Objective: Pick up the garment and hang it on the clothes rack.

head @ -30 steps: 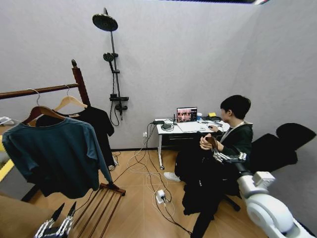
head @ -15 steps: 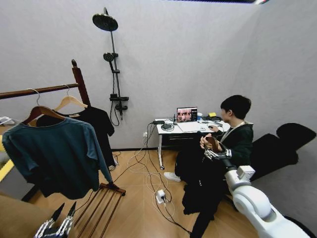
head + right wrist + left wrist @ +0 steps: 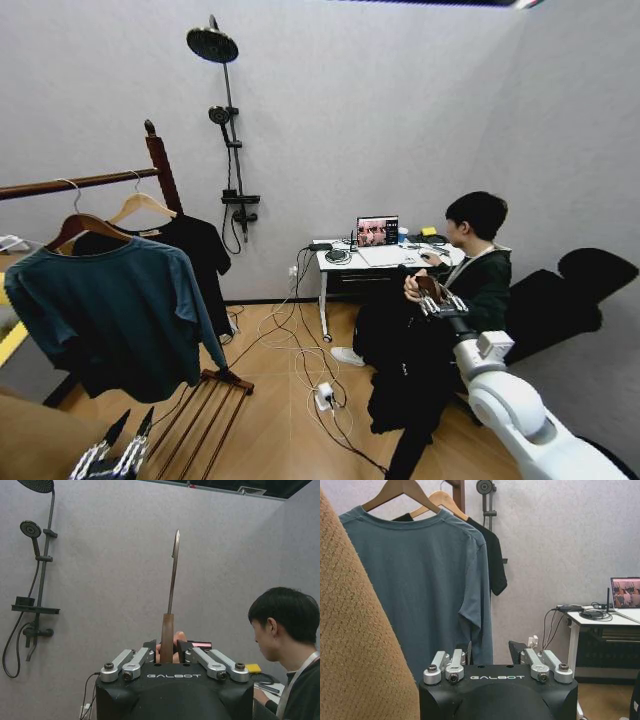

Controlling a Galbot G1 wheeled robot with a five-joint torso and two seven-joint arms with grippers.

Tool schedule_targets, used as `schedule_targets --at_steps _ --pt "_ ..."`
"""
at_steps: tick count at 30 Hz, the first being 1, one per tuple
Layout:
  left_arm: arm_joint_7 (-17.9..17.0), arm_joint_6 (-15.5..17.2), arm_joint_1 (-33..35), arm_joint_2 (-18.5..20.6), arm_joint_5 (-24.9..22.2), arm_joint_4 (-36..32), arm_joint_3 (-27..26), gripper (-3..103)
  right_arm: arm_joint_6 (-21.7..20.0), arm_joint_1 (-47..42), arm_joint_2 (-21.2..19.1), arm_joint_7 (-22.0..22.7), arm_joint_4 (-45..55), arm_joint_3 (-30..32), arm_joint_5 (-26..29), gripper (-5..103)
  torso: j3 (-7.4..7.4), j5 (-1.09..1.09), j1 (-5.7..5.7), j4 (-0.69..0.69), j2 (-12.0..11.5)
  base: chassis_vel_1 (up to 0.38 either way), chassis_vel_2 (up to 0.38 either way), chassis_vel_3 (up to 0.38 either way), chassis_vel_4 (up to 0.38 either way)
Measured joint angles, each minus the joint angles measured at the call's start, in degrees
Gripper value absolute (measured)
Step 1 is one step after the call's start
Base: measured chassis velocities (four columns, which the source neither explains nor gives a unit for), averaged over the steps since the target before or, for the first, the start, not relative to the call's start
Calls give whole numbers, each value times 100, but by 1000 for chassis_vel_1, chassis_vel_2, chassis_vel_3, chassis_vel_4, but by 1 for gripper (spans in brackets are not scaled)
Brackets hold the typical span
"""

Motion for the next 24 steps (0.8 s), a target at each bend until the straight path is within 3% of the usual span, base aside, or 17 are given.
schedule_targets --at_steps 3,5,17,24 --pt "0 0 0 0 0 0 0 46 -1 -131 -2 -20 57 118 18 11 0 0 0 -1 0 0 0 0 0" --pt "0 0 0 0 0 0 0 46 0 -171 -6 -35 77 155 23 9 0 0 0 -1 0 0 0 0 0" --pt "0 0 0 0 0 0 0 46 20 -424 -111 -169 336 465 237 9 0 0 0 1 0 0 0 0 0" --pt "0 0 0 0 0 0 0 46 179 -537 -231 -317 358 732 51 9 0 0 0 0 0 0 0 0 0"
